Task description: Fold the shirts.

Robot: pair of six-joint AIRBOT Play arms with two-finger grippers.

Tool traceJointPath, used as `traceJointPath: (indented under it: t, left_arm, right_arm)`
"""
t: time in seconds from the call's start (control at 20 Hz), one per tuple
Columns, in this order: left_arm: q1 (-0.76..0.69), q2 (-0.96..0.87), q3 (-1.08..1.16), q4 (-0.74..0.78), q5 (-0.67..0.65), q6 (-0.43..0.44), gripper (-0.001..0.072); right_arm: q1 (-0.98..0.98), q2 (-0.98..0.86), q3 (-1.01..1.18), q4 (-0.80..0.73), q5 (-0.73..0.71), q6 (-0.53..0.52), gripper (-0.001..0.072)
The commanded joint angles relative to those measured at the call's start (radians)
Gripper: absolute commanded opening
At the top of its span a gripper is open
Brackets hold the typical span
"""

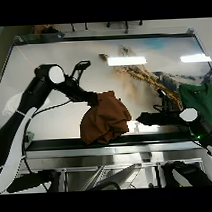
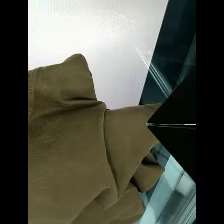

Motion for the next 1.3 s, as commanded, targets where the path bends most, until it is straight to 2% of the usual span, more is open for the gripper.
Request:
traceJointPath:
  t: [0.0,0.15,0.2,0.25,0.3,0.35,0.45,0.55,0.7,0.85,0.9,0.95,1.0,1.05,1.1,1.15,1.25]
  left_arm:
    - [0.104,0.078,-0.045,-0.005,-0.124,-0.008,0.0710]
    - [0.152,0.240,-0.359,-0.007,-0.013,-0.006,0.0710]
    - [0.152,0.288,-0.484,-0.008,0.045,-0.007,0.0711]
    - [0.147,0.328,-0.605,-0.015,0.106,-0.006,0.0711]
    - [0.135,0.365,-0.726,-0.037,0.183,0.004,0.0711]
    - [0.122,0.394,-0.835,-0.068,0.276,0.014,0.0711]
    - [0.095,0.426,-0.989,-0.148,0.457,0.035,0.0711]
    - [0.067,0.428,-1.063,-0.200,0.586,0.038,0.0711]
    - [0.010,0.366,-1.051,-0.271,0.661,0.086,0.0711]
    - [-0.041,0.247,-0.966,-0.266,0.665,0.111,0.0697]
    - [-0.051,0.208,-0.930,-0.265,0.656,0.122,0.0491]
    - [-0.057,0.176,-0.896,-0.253,0.631,0.129,0.0258]
    - [-0.060,0.148,-0.861,-0.235,0.597,0.143,0.0074]
    - [-0.060,0.132,-0.832,-0.224,0.561,0.152,0.0017]
    - [-0.058,0.126,-0.806,-0.208,0.530,0.151,0.0017]
    - [-0.056,0.130,-0.780,-0.204,0.501,0.153,0.0017]
    - [-0.035,0.189,-0.721,-0.179,0.437,0.152,0.0016]
  right_arm:
    - [0.001,0.000,0.000,0.001,0.000,0.000,0.0021]
    - [0.001,-0.004,0.000,0.000,-0.003,0.000,0.0022]
    - [0.001,-0.009,0.000,0.000,-0.003,0.000,0.0053]
    - [0.001,-0.016,0.000,0.000,-0.003,0.000,0.0255]
    - [0.001,-0.026,0.000,0.000,-0.003,0.000,0.0545]
    - [0.001,-0.039,0.000,0.000,-0.003,0.000,0.0637]
    - [0.007,-0.079,-0.001,0.000,0.005,-0.001,0.0635]
    - [0.044,-0.138,-0.001,0.013,0.005,-0.054,0.0635]
    - [0.129,-0.245,0.000,0.117,-0.029,-0.148,0.0634]
    - [0.176,-0.336,0.000,0.222,-0.089,-0.232,0.0634]
    - [0.175,-0.356,0.002,0.272,-0.089,-0.286,0.0629]
    - [0.174,-0.367,0.010,0.293,-0.089,-0.325,0.0550]
    - [0.173,-0.370,0.021,0.292,-0.088,-0.346,0.0322]
    - [0.172,-0.370,0.035,0.293,-0.085,-0.365,0.0132]
    - [0.172,-0.369,0.056,0.293,-0.074,-0.367,0.0048]
    - [0.166,-0.364,0.084,0.294,-0.042,-0.367,0.0020]
    - [0.134,-0.337,0.173,0.295,0.058,-0.363,0.0019]
